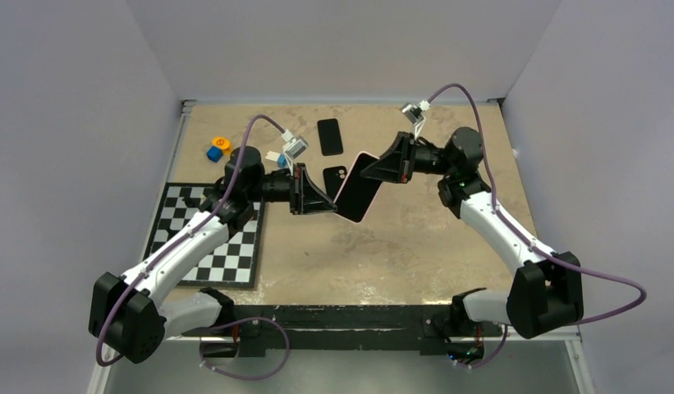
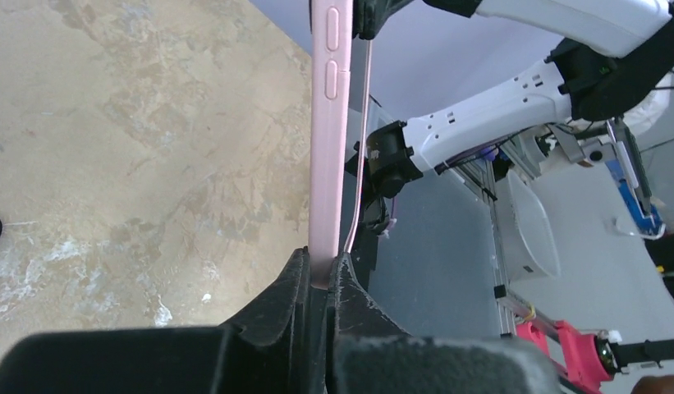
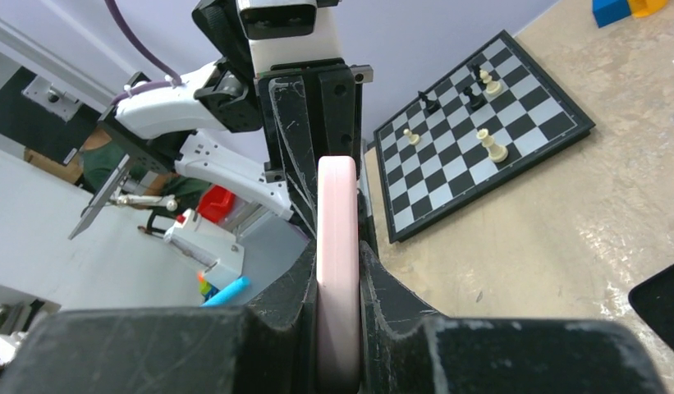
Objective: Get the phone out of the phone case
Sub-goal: Remove the phone case from the phone.
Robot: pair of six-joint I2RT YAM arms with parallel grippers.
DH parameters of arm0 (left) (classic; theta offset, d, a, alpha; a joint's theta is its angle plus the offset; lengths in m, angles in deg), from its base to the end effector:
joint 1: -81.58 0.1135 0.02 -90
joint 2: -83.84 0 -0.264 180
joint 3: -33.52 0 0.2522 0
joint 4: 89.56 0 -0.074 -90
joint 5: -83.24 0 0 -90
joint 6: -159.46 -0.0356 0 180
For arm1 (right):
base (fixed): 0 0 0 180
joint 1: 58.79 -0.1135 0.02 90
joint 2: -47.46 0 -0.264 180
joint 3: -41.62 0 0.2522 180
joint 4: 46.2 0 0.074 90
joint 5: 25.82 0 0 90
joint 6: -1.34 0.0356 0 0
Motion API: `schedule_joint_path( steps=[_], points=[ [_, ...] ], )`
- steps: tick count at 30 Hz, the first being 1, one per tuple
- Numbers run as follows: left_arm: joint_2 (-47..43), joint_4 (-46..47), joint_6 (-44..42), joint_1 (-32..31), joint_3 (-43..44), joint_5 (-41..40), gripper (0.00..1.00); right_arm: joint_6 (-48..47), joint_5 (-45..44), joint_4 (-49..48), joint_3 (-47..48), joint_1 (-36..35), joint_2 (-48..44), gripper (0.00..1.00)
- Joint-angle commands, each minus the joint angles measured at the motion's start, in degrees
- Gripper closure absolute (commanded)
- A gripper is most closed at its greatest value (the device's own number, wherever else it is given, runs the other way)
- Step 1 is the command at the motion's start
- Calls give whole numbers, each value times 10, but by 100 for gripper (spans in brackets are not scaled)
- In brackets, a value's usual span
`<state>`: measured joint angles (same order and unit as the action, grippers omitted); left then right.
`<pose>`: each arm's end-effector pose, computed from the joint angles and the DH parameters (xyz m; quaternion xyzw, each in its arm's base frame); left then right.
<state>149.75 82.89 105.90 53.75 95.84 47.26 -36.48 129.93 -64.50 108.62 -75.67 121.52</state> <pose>0.2139 -0.1455 0.3204 0.2360 0.7079 -0.5980 0.2926 0.2630 0.1137 0.3536 -0.2383 0.6350 0.6517 0.3396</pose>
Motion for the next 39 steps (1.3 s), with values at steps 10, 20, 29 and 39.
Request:
schedule_joint_path(
  steps=[10, 20, 29, 39],
  points=[
    [-23, 143, -162, -8, -3, 179, 100, 233, 16, -203, 30, -14, 33, 100],
    [44, 585, 91, -8, -56, 217, 100, 439, -19, -411, 16, -19, 85, 100],
    [16, 393, -109, -8, -33, 201, 100, 548, -49, -518, 3, -28, 116, 100],
    [-31, 31, -406, -23, 20, 144, 100, 658, -66, -647, 13, -56, 165, 100]
  ],
)
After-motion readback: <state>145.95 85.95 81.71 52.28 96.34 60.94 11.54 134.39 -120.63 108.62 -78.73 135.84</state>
